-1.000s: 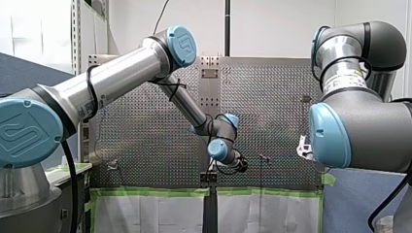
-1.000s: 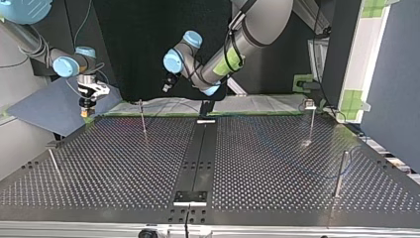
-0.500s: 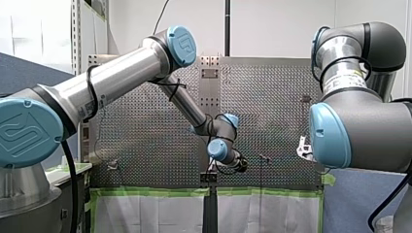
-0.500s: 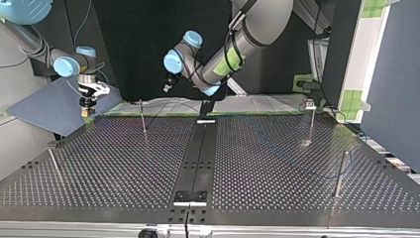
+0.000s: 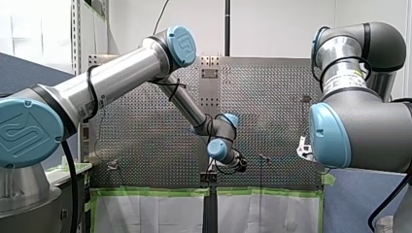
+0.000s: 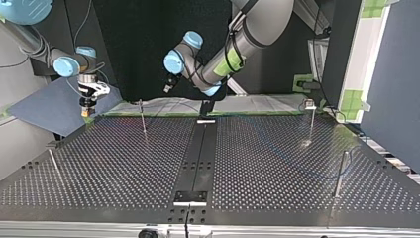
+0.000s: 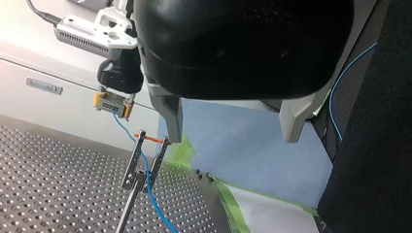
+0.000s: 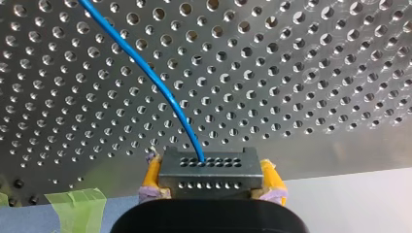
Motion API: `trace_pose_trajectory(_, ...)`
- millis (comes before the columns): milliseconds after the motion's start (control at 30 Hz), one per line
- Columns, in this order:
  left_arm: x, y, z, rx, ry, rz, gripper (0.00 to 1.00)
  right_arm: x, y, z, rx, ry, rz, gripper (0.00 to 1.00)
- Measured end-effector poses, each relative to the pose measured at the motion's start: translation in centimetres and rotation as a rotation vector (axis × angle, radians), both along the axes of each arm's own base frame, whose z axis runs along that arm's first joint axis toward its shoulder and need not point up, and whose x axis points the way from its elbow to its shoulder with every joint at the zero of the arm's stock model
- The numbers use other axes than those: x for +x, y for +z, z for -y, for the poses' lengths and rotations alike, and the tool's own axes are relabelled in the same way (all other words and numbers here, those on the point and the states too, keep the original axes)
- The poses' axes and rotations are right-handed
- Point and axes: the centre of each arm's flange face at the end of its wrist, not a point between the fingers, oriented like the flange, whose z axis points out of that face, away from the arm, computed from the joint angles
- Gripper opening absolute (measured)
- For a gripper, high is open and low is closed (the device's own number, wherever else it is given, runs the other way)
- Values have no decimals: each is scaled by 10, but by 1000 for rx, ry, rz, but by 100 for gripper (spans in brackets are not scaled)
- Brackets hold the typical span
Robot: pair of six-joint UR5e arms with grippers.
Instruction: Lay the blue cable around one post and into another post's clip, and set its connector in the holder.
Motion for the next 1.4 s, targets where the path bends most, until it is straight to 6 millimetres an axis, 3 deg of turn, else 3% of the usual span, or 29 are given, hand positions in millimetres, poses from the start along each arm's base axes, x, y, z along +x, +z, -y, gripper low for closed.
trace_pose_trajectory(167, -2, 6, -1, 5, 11, 17, 100, 0, 0, 0, 0, 0, 0, 0)
trace_pose_trajectory(700, 4, 55, -28, -88, 84, 100, 100, 2, 0, -1, 3, 3, 0, 0)
trace_pose_trajectory(1033, 20, 91, -66, -210, 217, 142, 100, 6, -1, -2, 5, 8, 5, 0)
trace_pose_trajectory(1400, 4, 119, -87, -244, 251, 166, 100, 9, -1, -2, 6, 16, 21, 0)
